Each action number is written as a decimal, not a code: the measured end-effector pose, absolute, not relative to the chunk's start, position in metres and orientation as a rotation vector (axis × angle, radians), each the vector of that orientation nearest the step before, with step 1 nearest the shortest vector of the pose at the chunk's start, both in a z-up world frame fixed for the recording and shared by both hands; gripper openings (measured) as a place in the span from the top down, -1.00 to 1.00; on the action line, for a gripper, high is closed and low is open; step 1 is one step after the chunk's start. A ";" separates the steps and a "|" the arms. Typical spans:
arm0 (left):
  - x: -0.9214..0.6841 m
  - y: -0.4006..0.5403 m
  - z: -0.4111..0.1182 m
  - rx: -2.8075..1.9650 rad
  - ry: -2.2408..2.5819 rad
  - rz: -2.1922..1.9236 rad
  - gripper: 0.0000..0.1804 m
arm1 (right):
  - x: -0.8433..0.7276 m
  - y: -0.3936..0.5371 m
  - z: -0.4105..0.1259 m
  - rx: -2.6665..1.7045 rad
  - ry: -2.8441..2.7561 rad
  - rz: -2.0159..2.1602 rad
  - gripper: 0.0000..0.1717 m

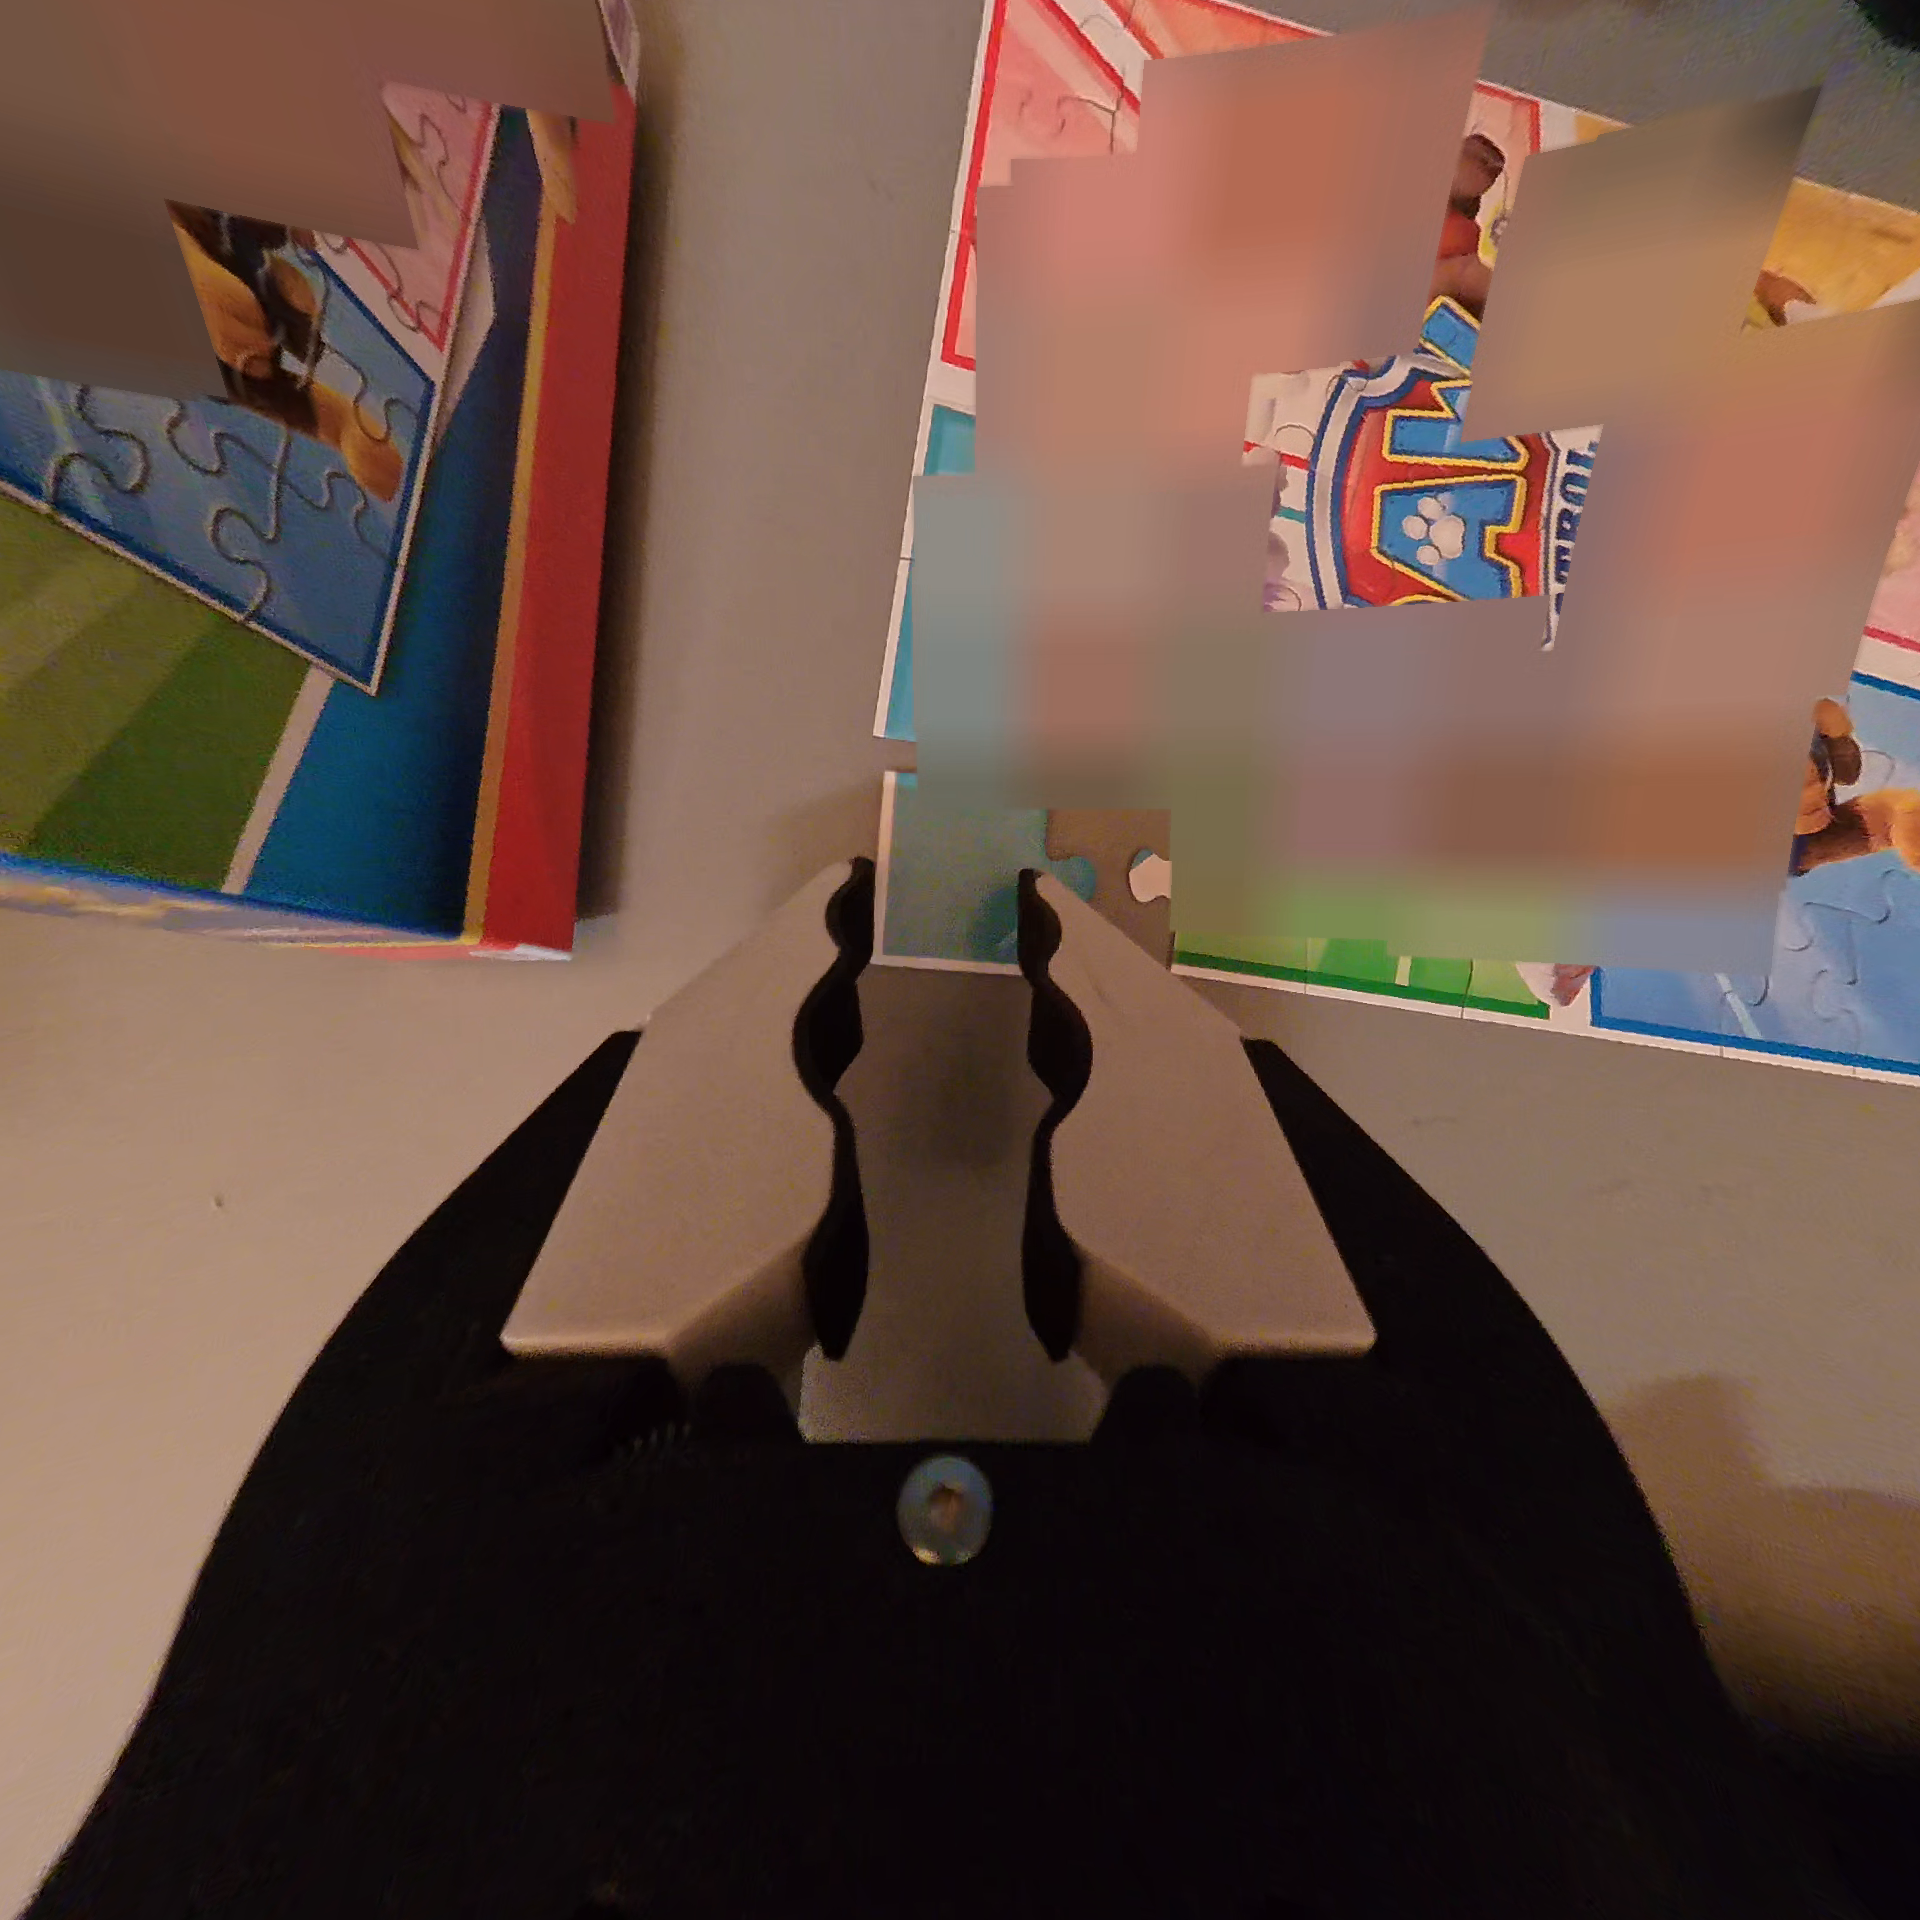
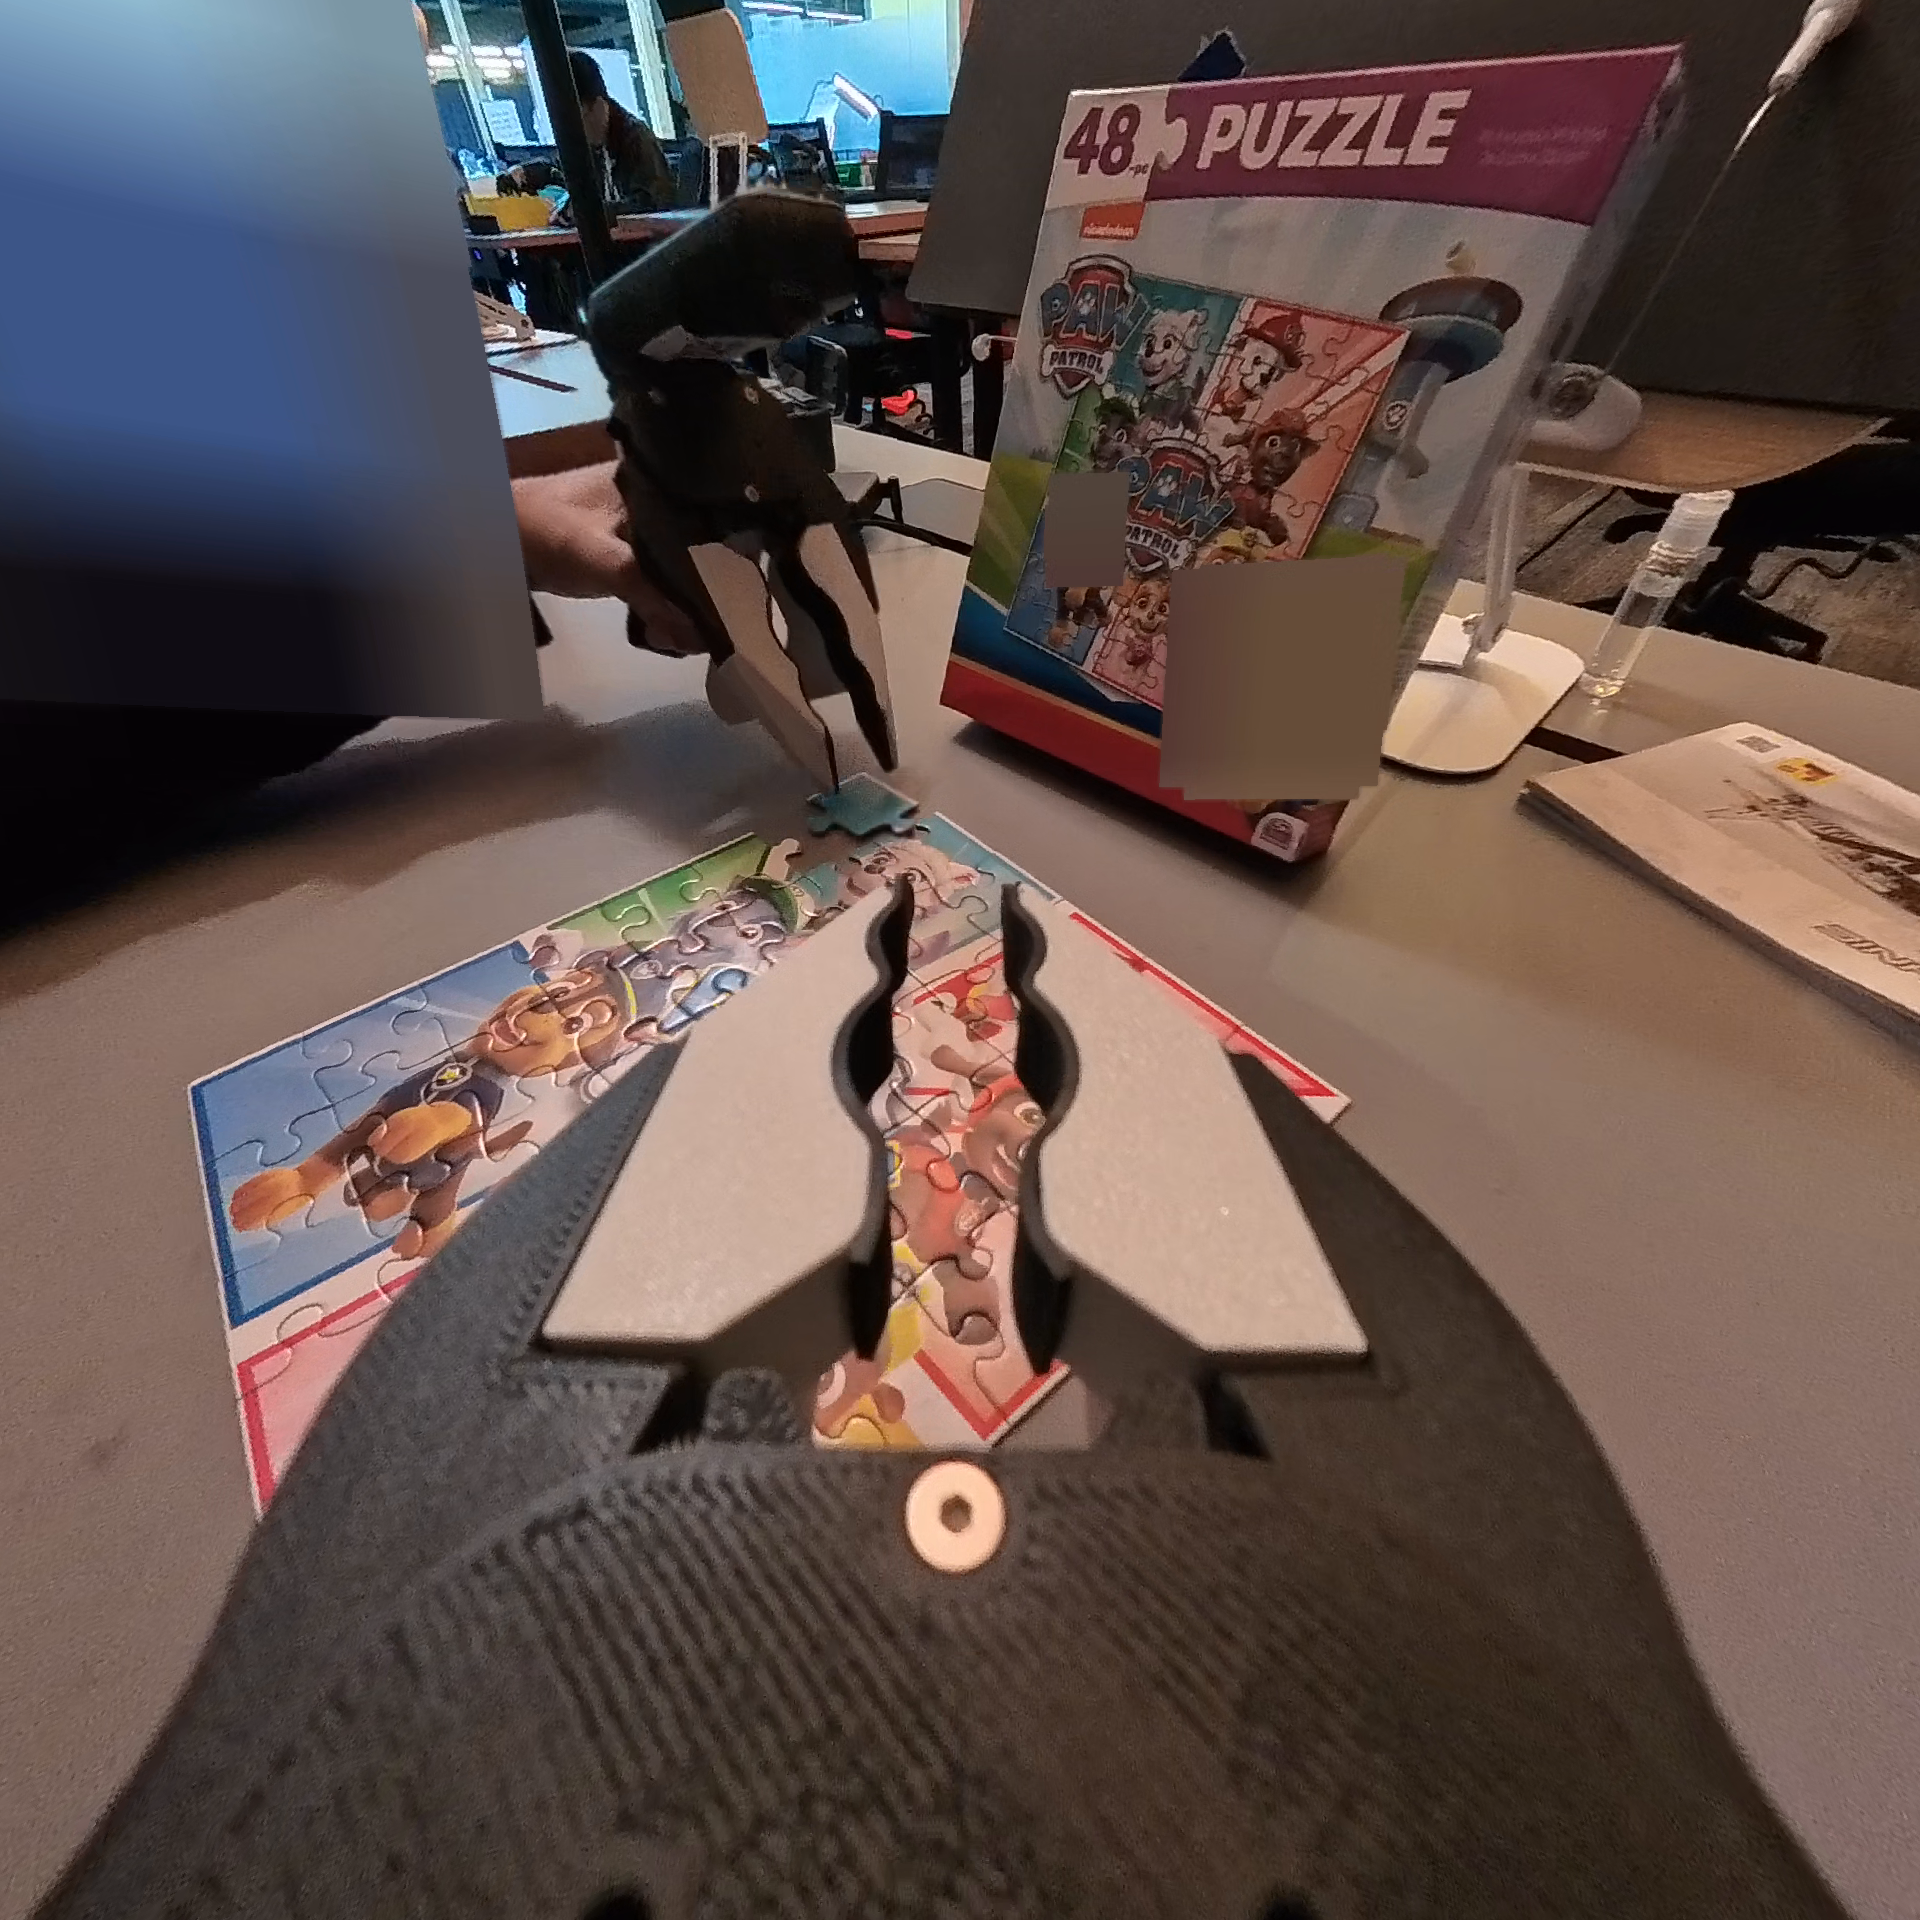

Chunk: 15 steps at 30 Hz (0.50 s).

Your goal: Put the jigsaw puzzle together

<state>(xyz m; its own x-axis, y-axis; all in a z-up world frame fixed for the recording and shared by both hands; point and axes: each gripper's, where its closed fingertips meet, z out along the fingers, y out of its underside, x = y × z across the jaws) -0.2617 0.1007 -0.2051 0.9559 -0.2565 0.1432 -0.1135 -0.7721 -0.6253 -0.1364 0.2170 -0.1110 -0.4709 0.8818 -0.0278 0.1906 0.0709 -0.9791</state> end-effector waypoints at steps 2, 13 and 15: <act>-0.263 0.101 -0.209 -2.472 0.265 -0.296 0.70 | -0.137 0.217 -0.111 -1.071 -1.739 1.441 0.81; -0.249 0.112 -0.211 -2.499 0.269 -0.190 0.50 | -0.136 0.216 -0.113 -1.071 -1.752 1.430 0.81; -0.251 0.114 -0.212 -2.498 0.262 -0.174 0.62 | -0.137 0.216 -0.114 -1.069 -1.756 1.421 0.81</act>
<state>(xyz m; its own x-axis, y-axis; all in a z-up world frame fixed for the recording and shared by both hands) -0.2513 0.1139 -0.2124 0.9717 -0.2275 0.0635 -0.1467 -0.7921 -0.5925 -0.1365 0.2161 -0.1141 -0.4710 0.8820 -0.0168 0.2006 0.0886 -0.9757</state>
